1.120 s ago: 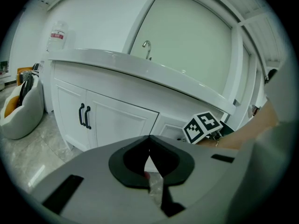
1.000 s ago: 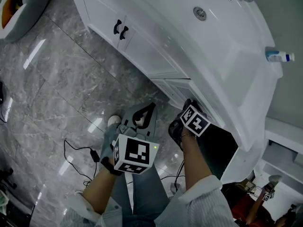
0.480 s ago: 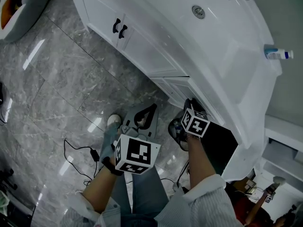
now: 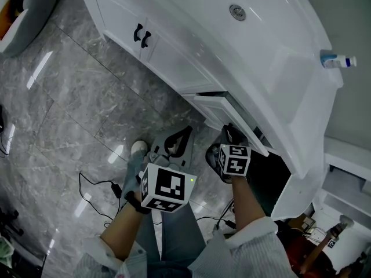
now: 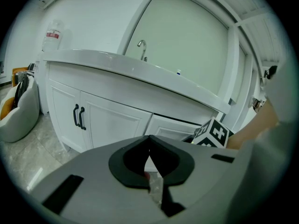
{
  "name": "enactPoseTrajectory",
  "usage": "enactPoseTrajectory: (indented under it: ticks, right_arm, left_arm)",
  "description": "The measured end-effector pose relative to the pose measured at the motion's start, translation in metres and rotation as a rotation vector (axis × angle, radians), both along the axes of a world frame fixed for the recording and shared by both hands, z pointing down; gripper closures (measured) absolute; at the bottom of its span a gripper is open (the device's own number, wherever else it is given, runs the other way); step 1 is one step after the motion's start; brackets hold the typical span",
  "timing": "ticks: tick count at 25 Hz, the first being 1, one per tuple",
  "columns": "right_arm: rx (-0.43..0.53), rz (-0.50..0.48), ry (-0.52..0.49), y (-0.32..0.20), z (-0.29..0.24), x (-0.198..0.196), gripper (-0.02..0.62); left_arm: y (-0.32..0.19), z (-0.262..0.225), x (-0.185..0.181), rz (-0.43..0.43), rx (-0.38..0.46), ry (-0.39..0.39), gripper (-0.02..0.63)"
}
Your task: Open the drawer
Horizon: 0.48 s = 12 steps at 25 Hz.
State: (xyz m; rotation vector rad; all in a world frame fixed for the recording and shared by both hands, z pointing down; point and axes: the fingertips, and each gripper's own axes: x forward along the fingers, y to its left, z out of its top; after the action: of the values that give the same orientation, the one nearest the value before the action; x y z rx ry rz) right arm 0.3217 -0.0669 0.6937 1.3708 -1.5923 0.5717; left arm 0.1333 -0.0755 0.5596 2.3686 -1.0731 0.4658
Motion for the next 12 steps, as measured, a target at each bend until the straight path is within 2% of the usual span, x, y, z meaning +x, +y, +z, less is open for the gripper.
enactPoseTrajectory:
  ticks: [12]
  right_arm:
    - [0.003, -0.042, -0.009, 0.026, 0.000, -0.018, 0.543]
  left_arm:
    - [0.004, -0.001, -0.001, 0.028, -0.001, -0.002, 0.590]
